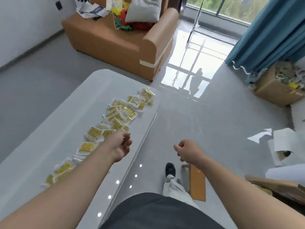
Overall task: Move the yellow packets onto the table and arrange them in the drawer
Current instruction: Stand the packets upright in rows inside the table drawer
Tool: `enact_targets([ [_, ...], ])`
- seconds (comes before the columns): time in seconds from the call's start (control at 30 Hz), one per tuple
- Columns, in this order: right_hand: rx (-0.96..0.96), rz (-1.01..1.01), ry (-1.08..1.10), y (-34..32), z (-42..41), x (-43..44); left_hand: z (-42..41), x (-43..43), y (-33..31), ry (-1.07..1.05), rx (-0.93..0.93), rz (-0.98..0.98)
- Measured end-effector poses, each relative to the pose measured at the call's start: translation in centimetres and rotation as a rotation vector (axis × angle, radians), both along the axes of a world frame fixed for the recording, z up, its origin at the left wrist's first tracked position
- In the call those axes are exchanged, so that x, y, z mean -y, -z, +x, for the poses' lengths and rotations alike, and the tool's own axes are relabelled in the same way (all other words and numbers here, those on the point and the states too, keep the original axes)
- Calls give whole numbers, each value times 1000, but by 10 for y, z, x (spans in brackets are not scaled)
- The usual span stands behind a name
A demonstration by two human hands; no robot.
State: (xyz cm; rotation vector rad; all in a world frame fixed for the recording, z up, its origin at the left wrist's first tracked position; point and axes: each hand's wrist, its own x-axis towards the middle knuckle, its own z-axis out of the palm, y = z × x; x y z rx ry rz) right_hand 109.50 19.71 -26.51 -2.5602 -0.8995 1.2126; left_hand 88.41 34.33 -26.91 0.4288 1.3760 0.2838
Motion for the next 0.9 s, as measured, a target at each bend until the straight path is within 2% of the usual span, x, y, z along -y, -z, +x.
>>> enact_targets([
  [0.1, -6, -6, -179, 12, 22, -60, -1, -14, 5, -141, -12, -3],
  [0.33, -92, -54, -708, 62, 43, -185, -4, -20, 33, -673, -55, -20],
  [0.47, -128, -156, -947, 80, 40, -211, 12, 11, 52, -927, -66, -123],
  [0.6, -98, -282, -1168, 112, 28, -212, 28, 46, 87, -1072, -79, -209],
  [0.73, -60, -373, -1384, 170, 9, -195, 45, 81, 153, -1038, -189, -247],
  [0.8, -50, -417, -1474, 217, 0, -182, 50, 95, 199, -875, -280, -205],
  [0.9, -24, -469, -1634, 299, -12, -164, 52, 109, 278, -520, -450, -87],
])
